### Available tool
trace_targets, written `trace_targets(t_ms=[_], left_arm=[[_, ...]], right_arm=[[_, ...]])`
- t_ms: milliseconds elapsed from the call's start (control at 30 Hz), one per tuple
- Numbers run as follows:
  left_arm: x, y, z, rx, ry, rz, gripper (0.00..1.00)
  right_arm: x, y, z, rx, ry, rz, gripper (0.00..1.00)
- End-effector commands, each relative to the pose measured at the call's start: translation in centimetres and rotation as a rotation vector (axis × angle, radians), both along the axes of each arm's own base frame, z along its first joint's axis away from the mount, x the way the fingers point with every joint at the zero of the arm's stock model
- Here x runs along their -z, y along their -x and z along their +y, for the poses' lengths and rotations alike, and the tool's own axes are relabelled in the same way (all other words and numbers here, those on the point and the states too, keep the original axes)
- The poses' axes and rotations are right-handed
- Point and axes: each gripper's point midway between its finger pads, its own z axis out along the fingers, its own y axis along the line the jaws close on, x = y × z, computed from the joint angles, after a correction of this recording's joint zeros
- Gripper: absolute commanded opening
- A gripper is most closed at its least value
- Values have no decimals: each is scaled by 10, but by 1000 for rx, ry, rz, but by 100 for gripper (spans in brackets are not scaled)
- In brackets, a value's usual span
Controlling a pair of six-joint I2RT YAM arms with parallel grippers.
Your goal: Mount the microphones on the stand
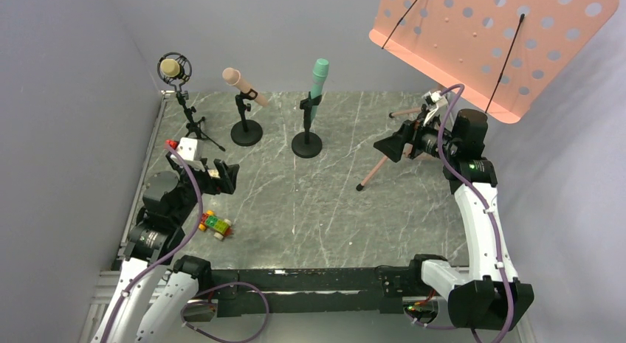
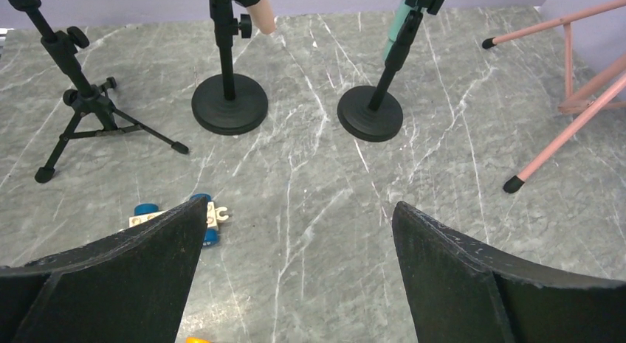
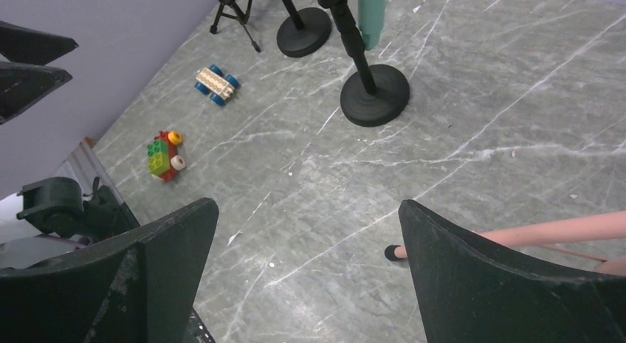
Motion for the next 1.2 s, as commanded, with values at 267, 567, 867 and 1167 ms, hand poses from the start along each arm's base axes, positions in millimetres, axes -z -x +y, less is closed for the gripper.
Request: trace_targets(t_ms=[267,567,867,1167], left_arm=[[2,-2,2,-17,8,-9,99],[-2,-3,2,-18,16,-14,99],[-3,-1,2,-18,17,-15,99],[-2,-1,2,-18,12,-15,99]], right_arm=[[-3,0,1,-16,-25,-16,100],[1,0,-1,-10,-18,-14,100],[0,1,-1,-7,-14,-16,100],[2,1,-1,-15,-2,-23,100]])
